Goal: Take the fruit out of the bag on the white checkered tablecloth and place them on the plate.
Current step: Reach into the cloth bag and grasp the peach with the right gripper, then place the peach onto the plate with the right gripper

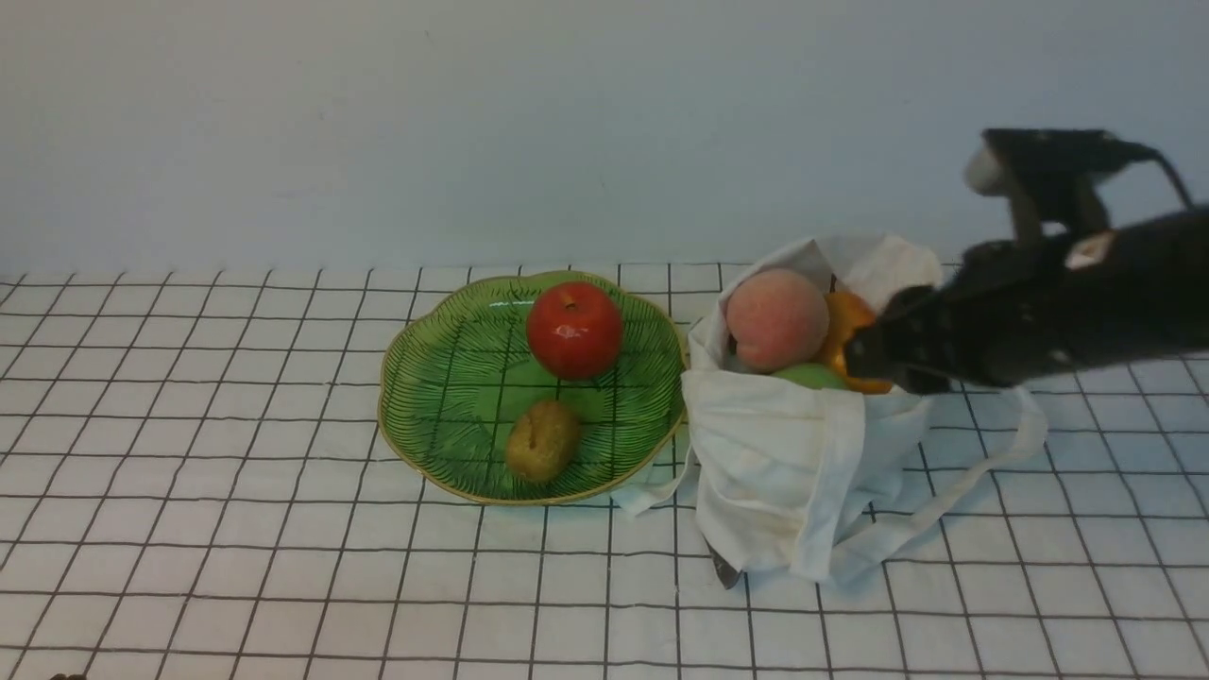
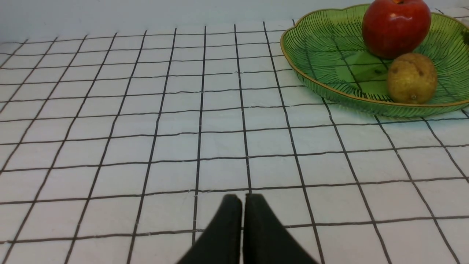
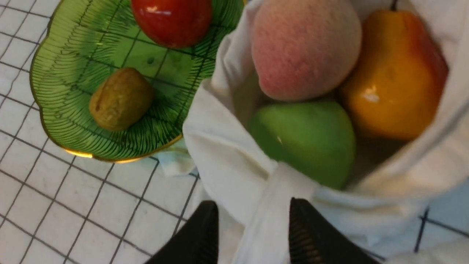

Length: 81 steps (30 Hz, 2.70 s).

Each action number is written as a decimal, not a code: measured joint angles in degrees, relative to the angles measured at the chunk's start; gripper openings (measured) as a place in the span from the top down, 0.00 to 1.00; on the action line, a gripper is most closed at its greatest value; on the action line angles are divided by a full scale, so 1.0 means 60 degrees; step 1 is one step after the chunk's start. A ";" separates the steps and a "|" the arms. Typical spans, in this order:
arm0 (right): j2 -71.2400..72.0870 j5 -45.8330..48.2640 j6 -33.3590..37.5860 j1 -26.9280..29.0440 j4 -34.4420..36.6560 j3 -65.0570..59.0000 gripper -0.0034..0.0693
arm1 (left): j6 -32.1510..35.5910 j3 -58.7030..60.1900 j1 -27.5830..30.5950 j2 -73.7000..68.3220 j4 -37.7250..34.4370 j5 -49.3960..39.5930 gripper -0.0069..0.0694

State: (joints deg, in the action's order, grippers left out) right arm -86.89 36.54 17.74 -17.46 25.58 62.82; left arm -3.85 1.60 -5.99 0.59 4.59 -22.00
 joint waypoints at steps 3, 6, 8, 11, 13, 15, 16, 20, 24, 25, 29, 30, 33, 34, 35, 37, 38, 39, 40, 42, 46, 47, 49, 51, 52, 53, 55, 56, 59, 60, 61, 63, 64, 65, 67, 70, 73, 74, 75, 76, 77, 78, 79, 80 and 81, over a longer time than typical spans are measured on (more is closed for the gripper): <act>-0.1282 0.0046 0.0008 -0.0067 -0.0271 0.1085 0.37 | 0.0000 0.0000 0.0000 0.0000 0.0000 0.0000 0.92; -0.2425 0.0105 0.0008 -0.0067 -0.0459 0.2204 0.18 | 0.0000 0.0000 0.0000 0.0000 0.0000 0.0000 0.92; -0.3125 0.0153 -0.0037 -0.0076 -0.0615 0.2861 0.07 | 0.0000 0.0000 0.0000 0.0000 0.0000 0.0000 0.92; -0.3941 0.0362 -0.0205 -0.0083 -0.1076 0.3594 0.02 | 0.0000 0.0000 0.0000 0.0000 0.0000 0.0000 0.92; -0.4310 0.0467 -0.0470 -0.0083 -0.1521 0.3936 0.01 | 0.0000 0.0000 0.0000 0.0000 0.0000 0.0000 0.92; -0.4536 0.0503 -0.0780 -0.0083 -0.1942 0.4135 0.00 | 0.0000 0.0000 0.0000 0.0000 0.0000 0.0000 0.92; -0.4619 0.0503 -0.0870 -0.0083 -0.2048 0.4182 0.00 | 0.0000 0.0000 0.0000 0.0000 0.0000 0.0000 0.92; -0.4762 0.0503 -0.0992 -0.0095 -0.2212 0.4223 0.00 | 0.0000 0.0000 0.0000 0.0000 0.0000 0.0000 0.92; -0.4852 0.0495 -0.1010 -0.0097 -0.2225 0.4242 0.05 | 0.0000 0.0000 0.0000 0.0000 0.0000 0.0000 0.92; -0.4852 0.0501 -0.1018 -0.0097 -0.2225 0.4242 0.08 | 0.0000 0.0000 0.0000 0.0000 0.0000 0.0000 0.92; -0.4852 0.0557 -0.1039 -0.0097 -0.2308 0.4271 0.12 | 0.0000 0.0000 0.0000 0.0000 0.0000 0.0000 0.92; -0.4840 0.0586 -0.1039 -0.0097 -0.2351 0.4278 0.12 | 0.0000 0.0000 0.0000 0.0000 0.0000 0.0000 0.92; -0.4573 0.1022 -0.1047 -0.0097 -0.2582 0.4278 0.12 | 0.0000 0.0000 0.0000 0.0000 0.0000 0.0000 0.92; -0.4429 0.1238 -0.1047 -0.0097 -0.2702 0.4278 0.12 | 0.0000 0.0000 0.0000 0.0000 0.0000 0.0000 0.92; -0.4254 0.1488 -0.1047 -0.0097 -0.2841 0.4278 0.12 | 0.0000 0.0000 0.0000 0.0000 0.0000 0.0000 0.92; -0.3812 0.2080 -0.1047 -0.0097 -0.3174 0.4278 0.12 | 0.0000 0.0000 0.0000 0.0000 0.0000 0.0000 0.92; -0.3612 0.2304 -0.1047 -0.0097 -0.3295 0.4278 0.12 | 0.0000 0.0000 0.0000 0.0000 0.0000 0.0000 0.92; -0.3404 0.2479 -0.1047 -0.0097 -0.3416 0.4278 0.12 | 0.0000 0.0000 0.0000 0.0000 0.0000 0.0000 0.92; -0.3138 0.2642 -0.1063 -0.0097 -0.3481 0.4278 0.12 | 0.0000 0.0000 0.0000 0.0000 0.0000 0.0000 0.92; -0.2634 0.2741 -0.1136 -0.0097 -0.3461 0.4282 0.12 | 0.0000 0.0000 0.0000 0.0000 0.0000 0.0000 0.92; -0.2055 0.2666 -0.1115 -0.0165 -0.2671 0.4290 0.12 | 0.0000 0.0000 0.0000 0.0000 0.0000 0.0000 0.92; -0.2013 0.2604 -0.1009 -0.0245 -0.2323 0.4290 0.12 | 0.0000 0.0000 0.0000 0.0000 0.0000 0.0000 0.92; -0.2062 0.2320 -0.0626 -0.0557 -0.1528 0.4290 0.12 | 0.0000 0.0000 0.0000 0.0000 0.0000 0.0000 0.92; -0.2314 0.2001 -0.0329 -0.0977 -0.0827 0.4290 0.12 | 0.0000 0.0000 0.0000 0.0000 0.0000 0.0000 0.92; -0.2463 0.1858 -0.0251 -0.1164 -0.0588 0.4290 0.12 | 0.0000 0.0000 0.0000 0.0000 0.0000 0.0000 0.92; -0.2589 0.1696 -0.0181 -0.1353 -0.0386 0.4290 0.12 | 0.0000 0.0000 0.0000 0.0000 0.0000 0.0000 0.92; -0.3069 0.1219 0.0051 -0.1803 -0.0152 0.4290 0.12 | 0.0000 0.0000 0.0000 0.0000 0.0000 0.0000 0.92; -0.3329 0.0935 0.0211 -0.1993 -0.0107 0.4290 0.12 | 0.0000 0.0000 0.0000 0.0000 0.0000 0.0000 0.92; -0.4060 0.0014 0.0792 -0.2322 -0.0062 0.4271 0.12 | 0.0000 0.0000 0.0000 0.0000 0.0000 0.0000 0.92; -0.4261 -0.0285 0.0924 -0.2355 -0.0062 0.4273 0.12 | 0.0000 0.0000 0.0000 0.0000 0.0000 0.0000 0.92; -0.4464 -0.0568 0.0989 -0.2365 -0.0062 0.4273 0.12 | 0.0000 0.0000 0.0000 0.0000 0.0000 0.0000 0.92; -0.4699 -0.1095 0.1056 -0.2376 -0.0062 0.4261 0.08 | 0.0000 0.0000 0.0000 0.0000 0.0000 0.0000 0.92; -0.4738 -0.1217 0.1064 -0.2376 -0.0074 0.4262 0.06 | 0.0000 0.0000 0.0000 0.0000 0.0000 0.0000 0.92; -0.4772 -0.1340 0.1084 -0.2376 -0.0123 0.4262 0.03 | 0.0000 0.0000 0.0000 0.0000 0.0000 0.0000 0.92; -0.4775 -0.1437 0.1091 -0.2376 -0.0223 0.4262 0.01 | 0.0000 0.0000 0.0000 0.0000 0.0000 0.0000 0.92; -0.4775 -0.1414 0.1091 -0.2376 -0.0503 0.4262 0.00 | 0.0000 0.0000 0.0000 0.0000 0.0000 0.0000 0.92; -0.4775 -0.1261 0.1091 -0.2376 -0.0856 0.4262 0.00 | 0.0000 0.0000 0.0000 0.0000 0.0000 0.0000 0.92; -0.4775 -0.1214 0.1091 -0.2376 -0.0976 0.4262 0.00 | 0.0000 0.0000 0.0000 0.0000 0.0000 0.0000 0.92; -0.4775 -0.1196 0.1091 -0.2376 -0.0995 0.4262 0.00 | 0.0000 0.0000 0.0000 0.0000 0.0000 0.0000 0.92; -0.4754 -0.1139 0.1091 -0.2376 -0.1091 0.4262 0.00 | 0.0000 0.0000 0.0000 0.0000 0.0000 0.0000 0.92; -0.4708 -0.1050 0.1091 -0.2376 -0.1145 0.4262 0.00 | 0.0000 0.0000 0.0000 0.0000 0.0000 0.0000 0.92; -0.4638 -0.0948 0.1091 -0.2376 -0.1183 0.4262 0.00 | 0.0000 0.0000 0.0000 0.0000 0.0000 0.0000 0.92; -0.4534 -0.0839 0.1091 -0.2376 -0.1192 0.4262 0.00 | 0.0000 0.0000 0.0000 0.0000 0.0000 0.0000 0.92; -0.4362 -0.0723 0.1091 -0.2376 -0.1209 0.4262 0.00 | 0.0000 0.0000 0.0000 0.0000 0.0000 0.0000 0.92; -0.4213 -0.0665 0.1091 -0.2376 -0.1209 0.4262 0.01 | 0.0000 0.0000 0.0000 0.0000 0.0000 0.0000 0.92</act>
State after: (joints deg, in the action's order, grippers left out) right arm -112.17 32.55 24.29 -31.71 18.33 88.39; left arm -3.85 1.60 -5.99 0.59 4.59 -22.00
